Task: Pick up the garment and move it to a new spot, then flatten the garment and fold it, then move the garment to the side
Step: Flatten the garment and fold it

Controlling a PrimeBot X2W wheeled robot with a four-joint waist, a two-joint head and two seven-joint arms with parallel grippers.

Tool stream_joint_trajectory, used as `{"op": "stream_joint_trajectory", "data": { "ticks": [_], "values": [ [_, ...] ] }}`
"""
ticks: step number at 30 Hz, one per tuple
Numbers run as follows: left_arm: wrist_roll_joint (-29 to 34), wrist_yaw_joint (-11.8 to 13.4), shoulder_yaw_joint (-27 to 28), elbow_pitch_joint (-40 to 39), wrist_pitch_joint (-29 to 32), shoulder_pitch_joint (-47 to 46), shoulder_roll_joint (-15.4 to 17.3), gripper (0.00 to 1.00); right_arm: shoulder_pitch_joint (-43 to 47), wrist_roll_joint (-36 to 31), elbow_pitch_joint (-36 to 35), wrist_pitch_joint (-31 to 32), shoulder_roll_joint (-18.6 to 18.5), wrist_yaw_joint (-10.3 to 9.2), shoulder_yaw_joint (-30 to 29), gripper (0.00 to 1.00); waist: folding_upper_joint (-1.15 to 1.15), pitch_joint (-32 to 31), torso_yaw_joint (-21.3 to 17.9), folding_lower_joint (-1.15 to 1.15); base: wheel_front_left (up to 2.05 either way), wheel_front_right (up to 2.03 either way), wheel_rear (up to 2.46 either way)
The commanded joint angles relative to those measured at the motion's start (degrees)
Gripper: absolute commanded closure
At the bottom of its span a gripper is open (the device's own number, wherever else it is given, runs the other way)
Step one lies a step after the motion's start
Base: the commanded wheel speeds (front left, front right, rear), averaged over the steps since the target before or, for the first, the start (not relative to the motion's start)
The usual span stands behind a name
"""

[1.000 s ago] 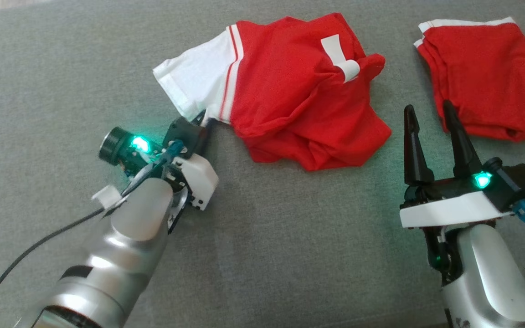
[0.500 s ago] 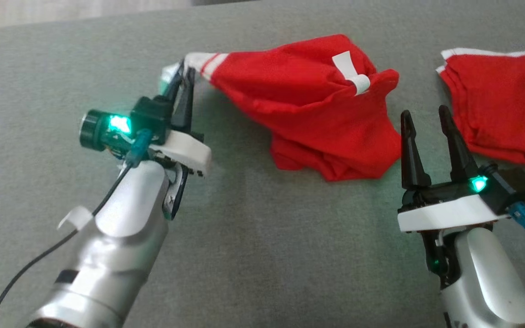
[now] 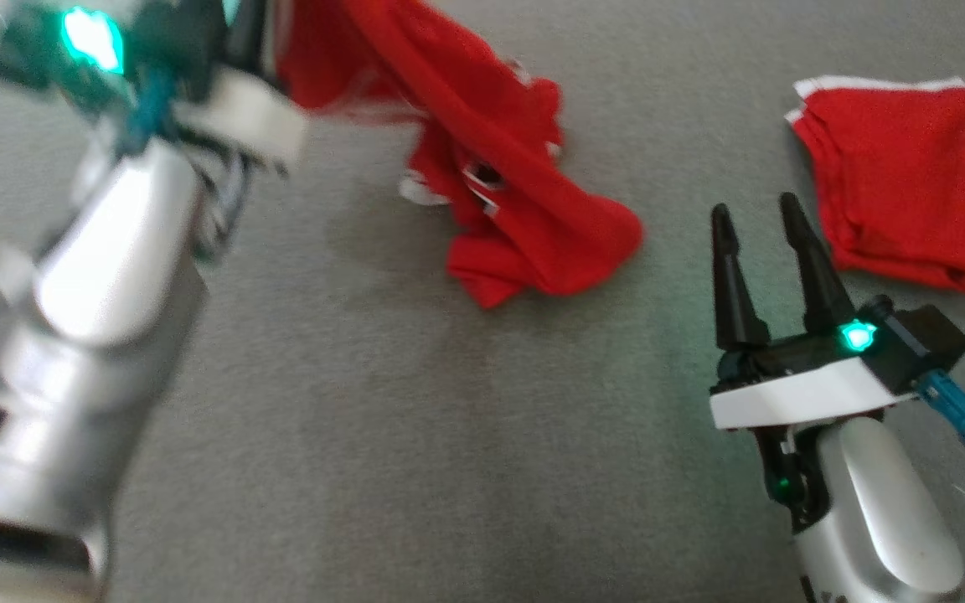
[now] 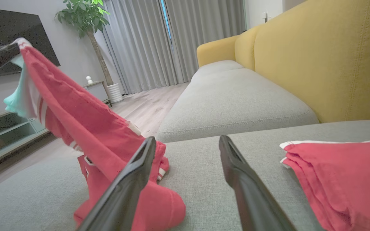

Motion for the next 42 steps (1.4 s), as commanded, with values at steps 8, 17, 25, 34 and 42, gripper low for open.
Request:
{"op": "stream_joint_trajectory", "data": {
  "ticks": [8, 17, 25, 34, 42],
  "values": [
    [3.0, -6.4, -0.8, 7.8, 11.5, -16.4, 7.0, 1.00, -6.0, 4.3, -3.3, -0.4, -0.1, 0.21, 6.8, 0.00, 0.00, 6.0, -8.7, 0.00, 0.00, 0.00, 0.00],
    [4.1, -7.2, -2.3, 18.8, 5.4, -23.9, 4.7, 0.00, -7.9, 6.3, -4.1, -0.4, -0.1, 0.21, 8.6, 0.00, 0.00, 8.5, -11.4, 0.00, 0.00, 0.00, 0.00],
    [2.6, -7.3, -2.6, 24.0, -3.1, -23.1, 1.7, 0.00, -7.3, 4.4, -3.2, -0.4, -0.1, 0.21, 6.4, 0.00, 0.00, 6.3, -7.5, 0.00, 0.00, 0.00, 0.00],
    [-2.7, -6.8, -0.6, 22.6, -8.9, -12.9, -1.2, 0.00, -4.3, 0.5, -1.6, -0.4, -0.1, 0.21, 1.4, 0.00, 0.00, 0.8, 0.3, 0.00, 0.00, 0.00, 0.00],
    [-7.6, -5.5, 2.4, 16.3, -9.9, 2.2, -2.4, 0.00, -1.0, -0.9, -0.7, -0.4, -0.1, 0.21, -1.1, 0.00, 0.00, -3.2, 3.8, 0.00, 0.00, 0.00, 0.00]
  ]
}}
